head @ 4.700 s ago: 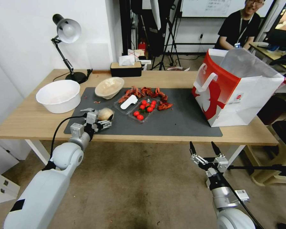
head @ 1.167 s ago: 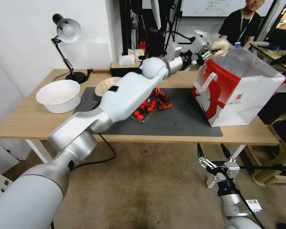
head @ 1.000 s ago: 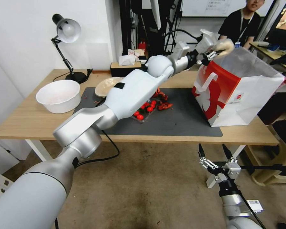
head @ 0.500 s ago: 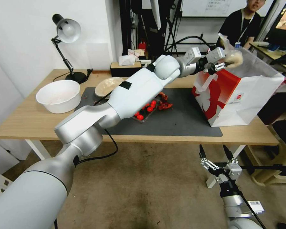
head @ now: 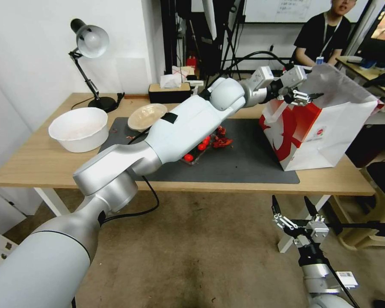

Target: Pick up the trash from the table and place it into the takeout bag.

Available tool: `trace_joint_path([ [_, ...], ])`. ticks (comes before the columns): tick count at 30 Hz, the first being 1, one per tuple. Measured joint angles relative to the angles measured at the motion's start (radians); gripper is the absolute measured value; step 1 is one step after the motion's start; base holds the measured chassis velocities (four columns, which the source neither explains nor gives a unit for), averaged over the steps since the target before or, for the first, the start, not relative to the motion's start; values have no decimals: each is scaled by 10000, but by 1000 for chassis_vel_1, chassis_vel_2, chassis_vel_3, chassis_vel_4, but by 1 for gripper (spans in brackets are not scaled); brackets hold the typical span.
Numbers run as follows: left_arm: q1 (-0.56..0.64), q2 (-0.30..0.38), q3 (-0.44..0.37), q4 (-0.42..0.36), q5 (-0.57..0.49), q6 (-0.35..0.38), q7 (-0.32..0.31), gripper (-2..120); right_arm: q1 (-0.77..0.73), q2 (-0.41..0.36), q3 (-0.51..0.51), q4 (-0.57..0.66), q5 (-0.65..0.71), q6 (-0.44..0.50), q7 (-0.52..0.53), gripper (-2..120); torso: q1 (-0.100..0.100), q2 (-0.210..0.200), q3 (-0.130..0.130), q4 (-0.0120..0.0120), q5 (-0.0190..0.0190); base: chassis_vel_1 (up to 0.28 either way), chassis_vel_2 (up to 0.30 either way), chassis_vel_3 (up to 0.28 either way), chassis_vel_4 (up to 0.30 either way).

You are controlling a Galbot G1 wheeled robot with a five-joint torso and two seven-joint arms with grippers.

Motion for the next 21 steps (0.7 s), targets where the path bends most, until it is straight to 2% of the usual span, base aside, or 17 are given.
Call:
trace_joint_path([
  [1, 0, 0, 0, 0, 0, 0, 0, 89, 0, 0, 0, 0, 0, 0, 0, 100, 0, 0, 0, 0, 0, 0, 0, 0, 0],
  [2, 30, 44, -24, -129, -175, 167, -140, 95, -2, 4, -1, 0, 1, 1, -1, 100, 0, 0, 0, -1, 0, 0, 0, 0, 0],
  [4, 124, 225, -113, -564, -695, 618, -660, 99, -16, 7, -1, 5, 1, 2, -4, 100, 0, 1, -1, -1, 0, 0, 0, 0, 0],
  [10, 203, 345, -211, -765, -883, 781, -880, 100, -26, 7, -1, 17, 3, 4, -4, 100, -2, 1, -1, 1, -1, 0, 0, 0, 0],
  [13, 454, 679, -563, -1170, -969, 985, -1212, 100, -44, 7, 0, 28, 6, 8, -4, 100, -2, 1, -1, 1, -1, 0, 0, 0, 0],
  [15, 758, 965, -901, -1619, -1008, 1394, -1794, 100, -50, 7, -1, 28, 7, 10, -1, 100, -2, 0, 0, 1, -1, 0, 0, 0, 0],
  [16, 758, 965, -901, -1619, -1008, 1394, -1794, 100, -50, 7, -1, 28, 7, 10, -1, 100, -2, 0, 0, 1, -1, 0, 0, 0, 0],
  [17, 988, 1160, -1108, -2029, -1003, 1909, -2533, 100, -49, 7, 0, 11, -19, 10, 16, 100, -1, 0, -1, 1, -3, 0, 0, 0, 0],
  [18, 1328, 1448, -1299, -2670, -1109, 2866, -4240, 100, -37, 2, -1, -44, -67, 2, 52, 100, -2, 0, -1, 1, -2, 0, 0, 0, 0],
  [19, 1328, 1448, -1299, -2670, -1109, 2866, -4240, 100, -37, 2, -1, -44, -67, 2, 52, 100, -2, 0, -1, 1, -2, 0, 0, 0, 0],
  [20, 1592, 1693, -1450, -3324, -1594, 3736, -5850, 100, -15, -13, -21, -82, -97, -24, 76, 100, -1, 0, 0, 4, -4, 0, 0, 0, 0],
  [21, 1766, 1831, -1525, -3712, -1895, 4131, -6817, 100, 8, -22, -40, -87, -113, -43, 87, 100, -1, 0, -1, 4, -3, 0, 0, 0, 0],
])
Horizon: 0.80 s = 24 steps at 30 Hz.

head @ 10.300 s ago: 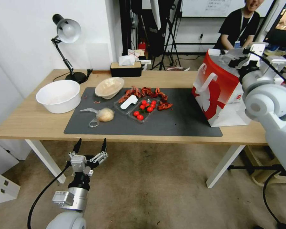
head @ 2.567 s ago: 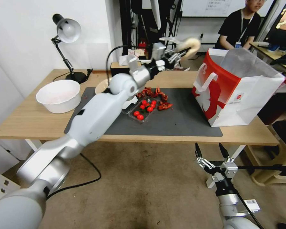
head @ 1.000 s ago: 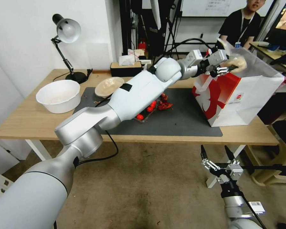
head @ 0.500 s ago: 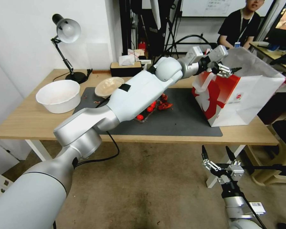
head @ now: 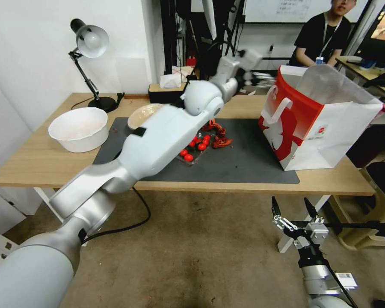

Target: Pick up the trash from the table and place it into the takeout bag.

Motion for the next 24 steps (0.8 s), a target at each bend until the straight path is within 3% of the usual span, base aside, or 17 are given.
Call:
trace_joint_path([
  [1, 0, 0, 0, 0, 0, 0, 0, 100, 0, 0, 0, 0, 0, 0, 0, 100, 0, 0, 0, 0, 0, 0, 0, 0, 0],
  [4, 424, 255, -131, -746, -10, 420, -1920, 100, 44, -4, -81, 39, -41, -90, 14, 100, 1, 0, 0, -4, 1, 0, 0, 0, 0],
  [5, 424, 255, -131, -746, -10, 420, -1920, 100, 44, -4, -81, 39, -41, -90, 14, 100, 1, 0, 0, -4, 1, 0, 0, 0, 0],
  [8, 768, 386, -275, -1166, 61, 536, -2806, 100, 16, 14, -115, 161, -78, -157, 23, 100, 0, 0, 0, -3, 0, 0, 0, 0, 0],
  [13, 1333, 618, -564, -1581, 98, 430, -3290, 100, -45, 64, -120, 168, -102, -150, 23, 100, 0, 0, 0, -6, 3, 0, 0, 0, 0],
  [18, 1946, 948, -836, -2015, 296, 281, -3307, 100, -57, 60, -101, 158, -104, -143, 24, 100, 0, 0, 0, -4, 2, 0, 0, 0, 0],
  [24, 3319, 1796, -1471, -3191, 764, 98, -3042, 100, -42, 36, -92, 159, -104, -151, 35, 100, 0, 0, 0, -2, 1, 0, 0, 0, 0],
])
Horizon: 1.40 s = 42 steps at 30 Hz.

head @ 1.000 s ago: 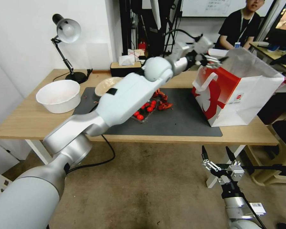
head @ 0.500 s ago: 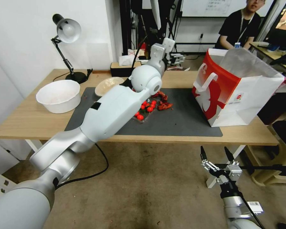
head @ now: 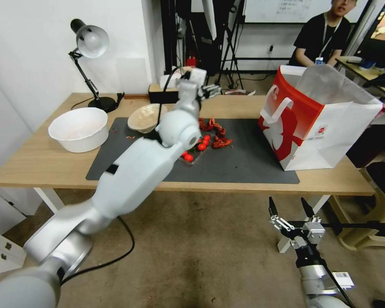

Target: Pick up the trash from the table and place it into the takeout bag.

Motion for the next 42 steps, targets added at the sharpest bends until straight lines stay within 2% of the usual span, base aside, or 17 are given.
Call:
trace_joint_path([
  [5, 1127, 610, -703, -970, 125, -86, 199, 100, 23, -7, -57, 12, -21, -41, 8, 100, 0, 0, 0, -3, 2, 0, 0, 0, 0],
  [7, 1331, 673, -837, -1092, 119, -97, 277, 100, 45, -12, -69, 12, -17, -63, 31, 100, 0, 1, 0, -1, 2, 0, 0, 0, 0],
  [9, 1936, 787, -1351, -1364, 151, -98, 506, 100, 102, -41, -125, 12, 23, -161, 99, 100, -1, 1, -1, -1, 4, 0, 0, 0, 0],
  [11, 2093, 800, -1474, -1410, 172, -99, 547, 100, 112, -47, -130, 12, 26, -170, 105, 100, -1, 1, -1, 0, 4, 0, 0, 0, 0],
  [14, 2899, 875, -2074, -1729, 369, -128, 694, 100, 173, -104, -152, 39, 34, -226, 128, 100, 1, 1, -1, -1, 4, 0, 0, 0, 0],
  [26, 4742, 1317, -3096, -2471, 932, -675, 754, 100, 301, -184, -214, 52, 94, -365, 191, 100, 1, 1, 1, 0, 0, 0, 0, 0, 0],
  [34, 5938, 1312, -3524, -2854, 1484, -1014, 765, 100, 369, -216, -319, 50, 85, -398, 252, 100, 1, 1, 0, 0, 2, 0, 0, 0, 0],
  [38, 7108, 1186, -4029, -3231, 1717, -1117, 997, 100, 373, -217, -357, 53, 70, -399, 261, 100, 1, 1, 0, -1, 2, 0, 0, 0, 0],
  [42, 7747, 1070, -4328, -3426, 1877, -1180, 1110, 100, 361, -225, -358, 68, 67, -399, 260, 100, 0, 1, 0, 0, 2, 0, 0, 0, 0],
])
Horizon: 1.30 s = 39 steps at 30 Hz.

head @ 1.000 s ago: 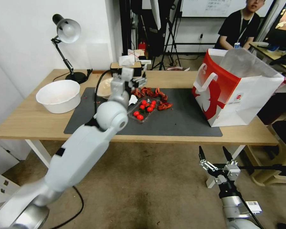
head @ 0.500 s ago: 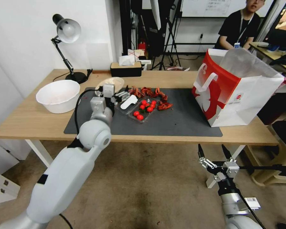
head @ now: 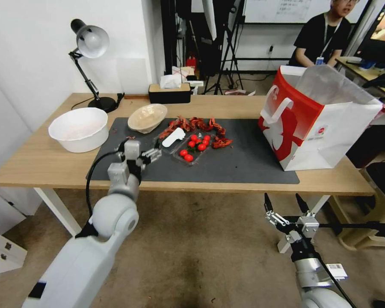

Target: Pick up the trash from the table and place it into the takeout bag.

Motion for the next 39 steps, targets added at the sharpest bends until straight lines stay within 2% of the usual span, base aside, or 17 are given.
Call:
trace_joint_path([
  [12, 1153, -621, -582, -455, 470, -190, 99, 100, -8, 16, -12, 2, -5, 16, -9, 100, 0, -1, 0, 0, 1, 0, 0, 0, 0],
  [28, 1528, -783, -982, -564, 591, -317, 179, 100, -38, 68, -19, -27, -22, 76, -11, 100, 1, -1, 1, 0, 0, 0, 0, 0, 0],
  [30, 1355, -795, -1023, -524, -51, -346, 100, 100, -19, 82, -52, -27, -34, 76, -6, 100, 0, -1, 1, 0, 1, 0, 0, 0, 0],
  [31, 1355, -795, -1023, -524, -51, -346, 100, 100, -19, 82, -52, -27, -34, 76, -6, 100, 0, -1, 1, 0, 1, 0, 0, 0, 0],
  [39, 173, -904, -919, 219, -2038, -587, -353, 100, -40, 110, -63, -32, -176, 77, 69, 100, 1, -1, 2, -1, 0, 0, 0, 0, 0],
])
